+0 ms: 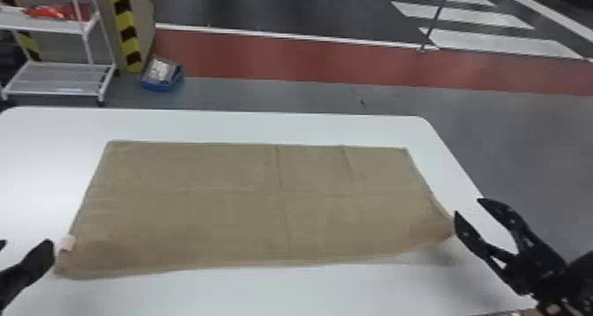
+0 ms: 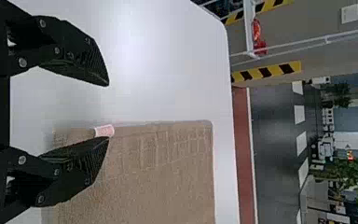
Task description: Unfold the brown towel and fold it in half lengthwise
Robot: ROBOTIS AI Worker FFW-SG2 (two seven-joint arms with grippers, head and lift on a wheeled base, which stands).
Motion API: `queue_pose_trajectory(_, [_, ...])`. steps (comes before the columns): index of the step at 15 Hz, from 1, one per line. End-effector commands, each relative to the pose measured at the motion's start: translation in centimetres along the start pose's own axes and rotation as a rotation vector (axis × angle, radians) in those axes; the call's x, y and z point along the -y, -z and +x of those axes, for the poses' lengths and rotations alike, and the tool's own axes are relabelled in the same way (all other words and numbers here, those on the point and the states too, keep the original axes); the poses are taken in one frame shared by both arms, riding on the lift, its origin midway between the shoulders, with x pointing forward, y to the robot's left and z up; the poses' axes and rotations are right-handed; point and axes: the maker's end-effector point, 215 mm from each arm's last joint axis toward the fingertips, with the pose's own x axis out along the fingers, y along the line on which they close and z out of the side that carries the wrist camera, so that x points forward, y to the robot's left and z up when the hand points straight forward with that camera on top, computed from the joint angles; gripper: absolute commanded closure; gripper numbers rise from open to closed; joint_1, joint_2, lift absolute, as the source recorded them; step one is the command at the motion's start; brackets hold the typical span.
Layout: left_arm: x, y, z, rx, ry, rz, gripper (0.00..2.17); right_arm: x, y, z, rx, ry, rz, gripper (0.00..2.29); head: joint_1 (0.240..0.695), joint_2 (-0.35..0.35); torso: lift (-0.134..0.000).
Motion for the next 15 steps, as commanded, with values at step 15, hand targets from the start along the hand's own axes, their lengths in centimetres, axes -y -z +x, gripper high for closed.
queue_pose_trajectory(15, [1.7, -1.3, -2.4, 0.485, 0.459, 0.177, 0.32, -0.2, 4.1, -3.1, -0.114, -0.2, -0.117, 0.38, 0.695, -0.224, -0.125])
